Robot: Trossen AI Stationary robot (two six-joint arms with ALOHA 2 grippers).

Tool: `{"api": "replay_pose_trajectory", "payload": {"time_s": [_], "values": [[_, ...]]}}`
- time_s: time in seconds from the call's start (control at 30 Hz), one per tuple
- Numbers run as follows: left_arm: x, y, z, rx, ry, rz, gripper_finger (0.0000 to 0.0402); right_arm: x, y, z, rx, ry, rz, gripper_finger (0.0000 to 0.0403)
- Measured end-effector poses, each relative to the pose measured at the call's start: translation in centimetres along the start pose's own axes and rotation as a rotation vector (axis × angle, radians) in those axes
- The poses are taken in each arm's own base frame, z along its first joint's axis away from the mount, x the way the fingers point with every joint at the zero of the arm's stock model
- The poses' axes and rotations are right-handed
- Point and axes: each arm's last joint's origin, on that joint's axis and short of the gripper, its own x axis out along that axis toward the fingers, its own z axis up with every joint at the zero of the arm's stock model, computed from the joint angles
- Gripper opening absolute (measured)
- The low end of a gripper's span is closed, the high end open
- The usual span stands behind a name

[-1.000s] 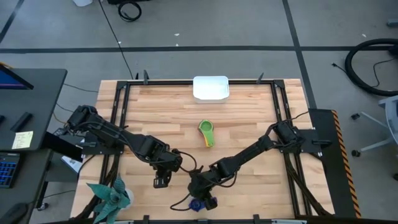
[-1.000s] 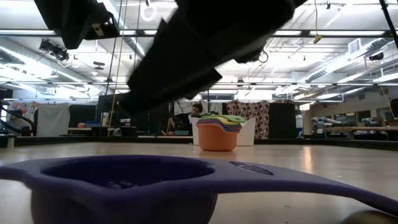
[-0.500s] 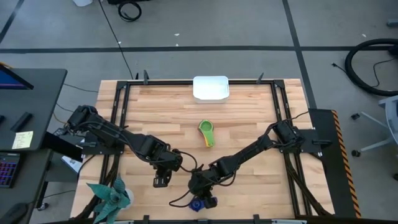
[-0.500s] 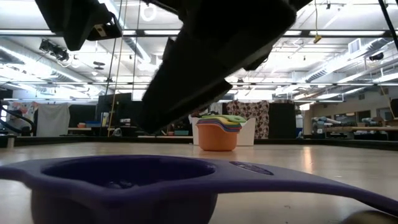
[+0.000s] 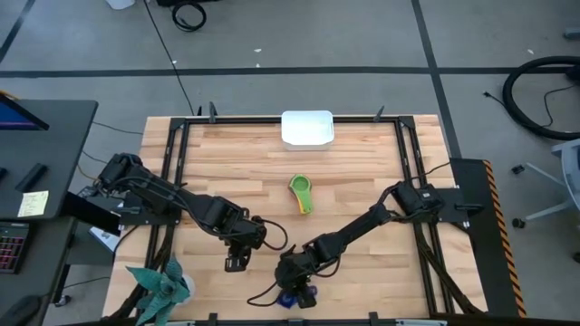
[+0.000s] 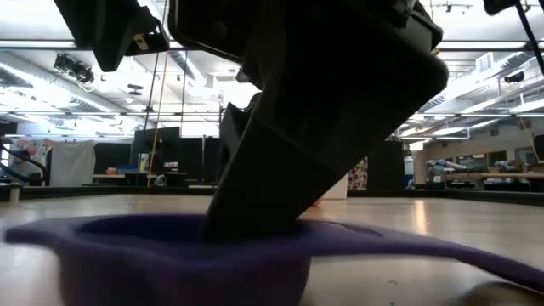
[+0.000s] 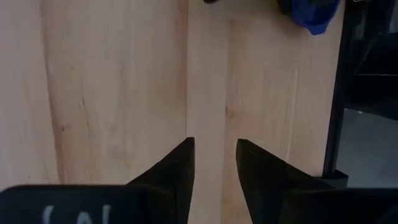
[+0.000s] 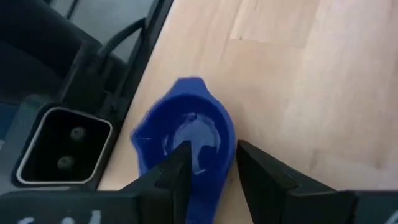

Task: Nest measuring cups in basket
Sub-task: Stack the dark blue measuring cup on the green measuring cup

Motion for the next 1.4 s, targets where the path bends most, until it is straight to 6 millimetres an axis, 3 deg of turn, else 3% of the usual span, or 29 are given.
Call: {"api": "replay_pose_trajectory", "payload": {"time_s": [0.23,0.43,0.7,0.8,1.17,1.4], "values": [[0.0,0.0,0.1,0.0,-0.007,0.006,0.0123,0.9,0.3,-0.4,-0.018,-0.002,-0.03,0.0116],[0.0,0.0,0.1,0.0,-0.009,0.005,0.0123,1.0,0.1,-0.3,-0.013,-0.028,-0.012,0.0024],[0.0,0.0,0.1,-0.006,-0.007,0.006,0.0123,-0.1,-0.2,0.2,0.019,-0.03,-0.076,0.0023],[0.0,0.1,0.0,-0.008,-0.002,0.008,0.0123,-2.2,-1.0,0.9,0.053,-0.024,-0.162,0.0023],[-0.1,0.2,-0.2,-0.01,0.015,0.019,0.0123,-14.0,-1.8,4.2,0.328,-0.151,-0.435,0.0023],[-2.6,0.9,-0.8,-0.014,-0.091,0.145,0.0123,-19.9,-2.9,4.4,0.591,-0.282,-0.632,0.0023]]}}
